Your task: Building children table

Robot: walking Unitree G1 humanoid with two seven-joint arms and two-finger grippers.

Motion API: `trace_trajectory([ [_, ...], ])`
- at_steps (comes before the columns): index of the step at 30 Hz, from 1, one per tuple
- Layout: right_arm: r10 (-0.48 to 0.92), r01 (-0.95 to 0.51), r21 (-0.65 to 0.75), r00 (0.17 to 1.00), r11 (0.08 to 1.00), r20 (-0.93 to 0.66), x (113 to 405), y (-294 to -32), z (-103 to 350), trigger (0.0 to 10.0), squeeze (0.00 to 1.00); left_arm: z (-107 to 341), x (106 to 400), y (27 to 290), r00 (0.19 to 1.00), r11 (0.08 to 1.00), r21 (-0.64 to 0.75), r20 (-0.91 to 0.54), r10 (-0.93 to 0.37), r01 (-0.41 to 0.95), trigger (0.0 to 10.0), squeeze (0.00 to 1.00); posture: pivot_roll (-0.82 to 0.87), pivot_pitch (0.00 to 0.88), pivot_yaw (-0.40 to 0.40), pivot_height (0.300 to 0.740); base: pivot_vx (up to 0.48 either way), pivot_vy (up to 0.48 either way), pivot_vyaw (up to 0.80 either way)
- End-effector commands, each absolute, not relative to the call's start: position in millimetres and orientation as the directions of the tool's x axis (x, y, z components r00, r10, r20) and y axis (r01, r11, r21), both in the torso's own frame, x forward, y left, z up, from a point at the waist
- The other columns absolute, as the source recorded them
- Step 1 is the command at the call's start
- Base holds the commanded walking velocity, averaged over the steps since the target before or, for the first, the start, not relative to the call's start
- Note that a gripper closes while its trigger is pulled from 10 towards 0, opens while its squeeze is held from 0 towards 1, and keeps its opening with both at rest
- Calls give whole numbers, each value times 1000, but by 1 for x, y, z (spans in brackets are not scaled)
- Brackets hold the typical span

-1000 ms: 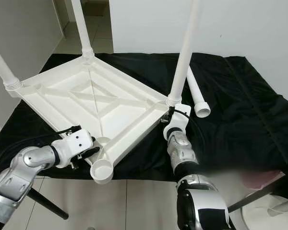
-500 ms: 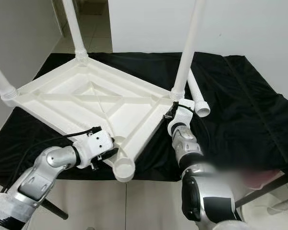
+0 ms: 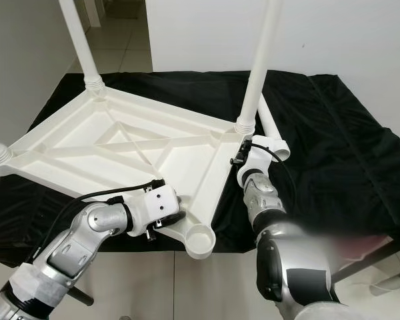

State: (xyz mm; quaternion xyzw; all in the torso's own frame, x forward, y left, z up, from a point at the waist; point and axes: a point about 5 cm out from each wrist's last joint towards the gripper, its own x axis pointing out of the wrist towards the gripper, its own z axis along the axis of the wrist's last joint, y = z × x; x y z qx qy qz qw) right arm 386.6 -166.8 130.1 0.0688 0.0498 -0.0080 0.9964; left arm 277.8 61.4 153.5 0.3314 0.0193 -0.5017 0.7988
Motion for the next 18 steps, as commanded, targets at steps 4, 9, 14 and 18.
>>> trace_trajectory([
  [4,71,-72,115,997,991,18,378,-159,130,10000,0,163,291,85,536,283,559,-362,-763,780,10000,0,28,52,7,740,0,0,0],
  [9,87,-98,96,990,991,114,364,-163,129,10000,0,169,300,105,553,288,568,-372,-746,771,10000,0,21,57,8,740,0,0,0],
  [14,120,-138,89,976,986,180,348,-164,128,10000,0,172,306,116,542,280,556,-388,-745,783,10000,0,15,56,7,740,0,0,0],
  [18,152,-173,85,966,981,211,333,-167,127,10000,0,171,308,122,504,252,526,-416,-757,813,10000,0,13,54,8,740,0,0,0],
])
